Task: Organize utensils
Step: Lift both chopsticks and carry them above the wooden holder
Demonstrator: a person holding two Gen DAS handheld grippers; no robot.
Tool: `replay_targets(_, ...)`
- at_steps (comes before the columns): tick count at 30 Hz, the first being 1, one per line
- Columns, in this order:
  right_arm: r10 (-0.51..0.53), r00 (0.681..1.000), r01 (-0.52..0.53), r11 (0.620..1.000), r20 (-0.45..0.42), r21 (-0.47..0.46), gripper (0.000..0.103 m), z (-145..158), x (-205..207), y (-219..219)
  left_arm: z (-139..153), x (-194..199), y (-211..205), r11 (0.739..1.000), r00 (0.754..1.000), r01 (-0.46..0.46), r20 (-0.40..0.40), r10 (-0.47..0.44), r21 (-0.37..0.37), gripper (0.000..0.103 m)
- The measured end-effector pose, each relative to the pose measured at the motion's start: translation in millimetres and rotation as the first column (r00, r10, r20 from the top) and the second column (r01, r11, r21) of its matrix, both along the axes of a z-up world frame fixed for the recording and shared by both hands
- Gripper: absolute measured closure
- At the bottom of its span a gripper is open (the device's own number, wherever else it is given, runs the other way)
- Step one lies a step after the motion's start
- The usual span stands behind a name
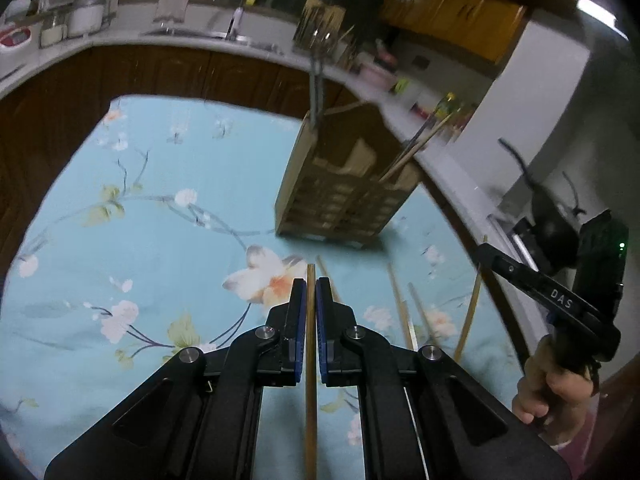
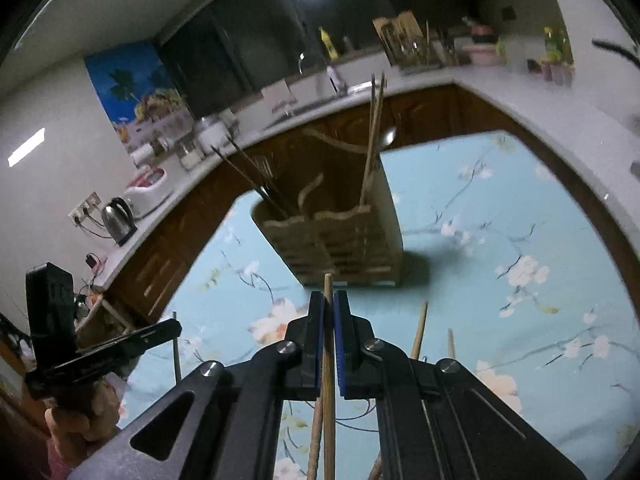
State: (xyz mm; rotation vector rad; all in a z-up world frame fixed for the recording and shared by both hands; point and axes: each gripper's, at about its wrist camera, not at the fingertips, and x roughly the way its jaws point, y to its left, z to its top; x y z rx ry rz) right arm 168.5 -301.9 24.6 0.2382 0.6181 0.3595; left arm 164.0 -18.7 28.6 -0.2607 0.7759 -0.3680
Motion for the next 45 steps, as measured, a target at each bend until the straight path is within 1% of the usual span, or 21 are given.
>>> replay_targets(4, -0.011, 0.997, 0.012, 1.000, 0.075, -0.011, 0.098, 25, -15, -3, 26, -14, 5, 0.998, 0.998, 0.033, 0.052, -0.030, -0.053, 0.099)
replay_targets(7, -0.020, 0.993, 0.021, 1.000, 0.120, -0.007, 0.098, 42, -23, -6, 40, -21, 7, 0.998, 0.996, 0.030, 0.090, -0.026, -0.046, 0.099)
replay_targets(10, -0.025, 0.988, 0.026, 1.000, 0.150, -0.004, 0.098, 53, -25, -9, 50, -26, 8, 0.999, 0.993, 0.028, 0.116, -0.023, -0.046, 0.099)
replay_targets(21, -0.035, 0.982, 0.036, 0.999, 0.186, 0.001, 0.098, 66, -25, -10, 71, -23, 12, 0.999, 0.984, 0.017, 0.177, -0.008, -0.050, 0.099)
replay_targets(28, -0.055, 0.975, 0.051, 0.998, 0.217, 0.027, 0.098, 79, -21, -15, 94, -14, 16, 0.998, 0.973, 0.001, 0.231, 0.015, -0.068, 0.099)
replay_targets(35, -0.080, 0.960, 0.070, 0.996, 0.270, 0.048, 0.098, 103, -8, -23, 120, 2, 11, 0.997, 0.956, -0.007, 0.293, 0.027, -0.072, 0.099)
replay_targets(42, -0.110, 0.940, 0.092, 0.993, 0.322, 0.072, 0.098, 129, 18, -24, 147, 36, 2, 0.998, 0.932, -0.042, 0.358, 0.057, -0.048, 0.099)
replay_targets(44, -0.123, 0.933, 0.103, 0.992, 0.338, 0.076, 0.098, 137, 27, -22, 155, 46, 1, 0.998, 0.923, -0.050, 0.380, 0.065, -0.050, 0.099)
replay_targets(45, -0.133, 0.926, 0.115, 0.991, 0.352, 0.072, 0.098, 142, 32, -20, 161, 52, 0, 0.997, 0.913, -0.061, 0.400, 0.077, -0.052, 0.099)
